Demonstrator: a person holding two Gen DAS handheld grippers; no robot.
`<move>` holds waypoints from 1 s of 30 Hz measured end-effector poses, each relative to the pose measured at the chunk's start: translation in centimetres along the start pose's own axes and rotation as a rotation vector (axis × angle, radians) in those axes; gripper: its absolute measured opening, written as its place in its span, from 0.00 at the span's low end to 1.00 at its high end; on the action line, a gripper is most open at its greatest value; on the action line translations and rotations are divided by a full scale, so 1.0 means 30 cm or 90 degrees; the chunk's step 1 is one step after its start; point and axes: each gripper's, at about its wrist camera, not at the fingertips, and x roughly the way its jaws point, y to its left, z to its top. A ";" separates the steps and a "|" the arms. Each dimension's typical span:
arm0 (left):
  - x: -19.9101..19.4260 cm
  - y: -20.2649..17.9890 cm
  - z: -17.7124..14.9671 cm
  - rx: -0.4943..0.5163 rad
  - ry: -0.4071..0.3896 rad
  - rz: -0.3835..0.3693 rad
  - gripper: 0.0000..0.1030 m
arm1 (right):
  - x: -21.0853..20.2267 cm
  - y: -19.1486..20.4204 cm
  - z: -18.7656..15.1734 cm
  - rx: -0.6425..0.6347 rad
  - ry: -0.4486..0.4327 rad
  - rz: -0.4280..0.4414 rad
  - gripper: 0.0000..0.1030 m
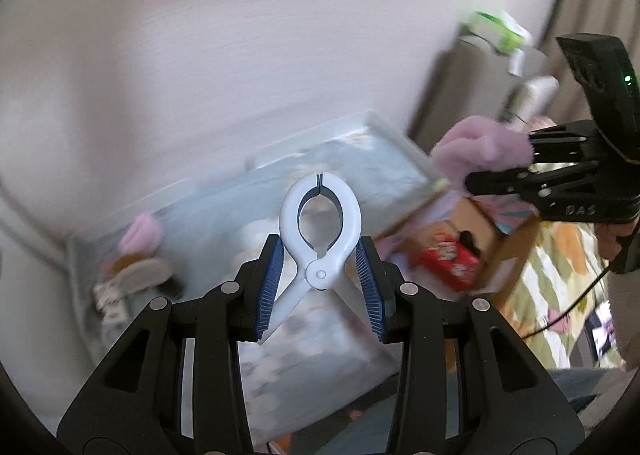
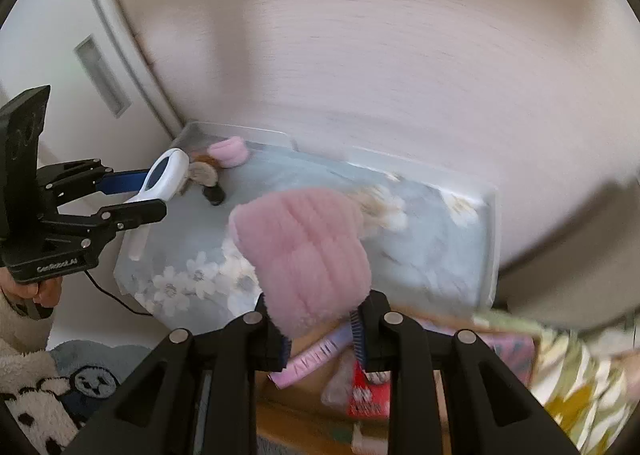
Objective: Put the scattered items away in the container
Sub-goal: 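Carry white clip and pink slipper into the cardboard box and release both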
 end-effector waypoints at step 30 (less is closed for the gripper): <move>0.327 -0.358 -0.040 0.093 0.149 -0.027 0.94 | 0.058 -0.218 -0.367 0.167 0.076 -0.040 0.58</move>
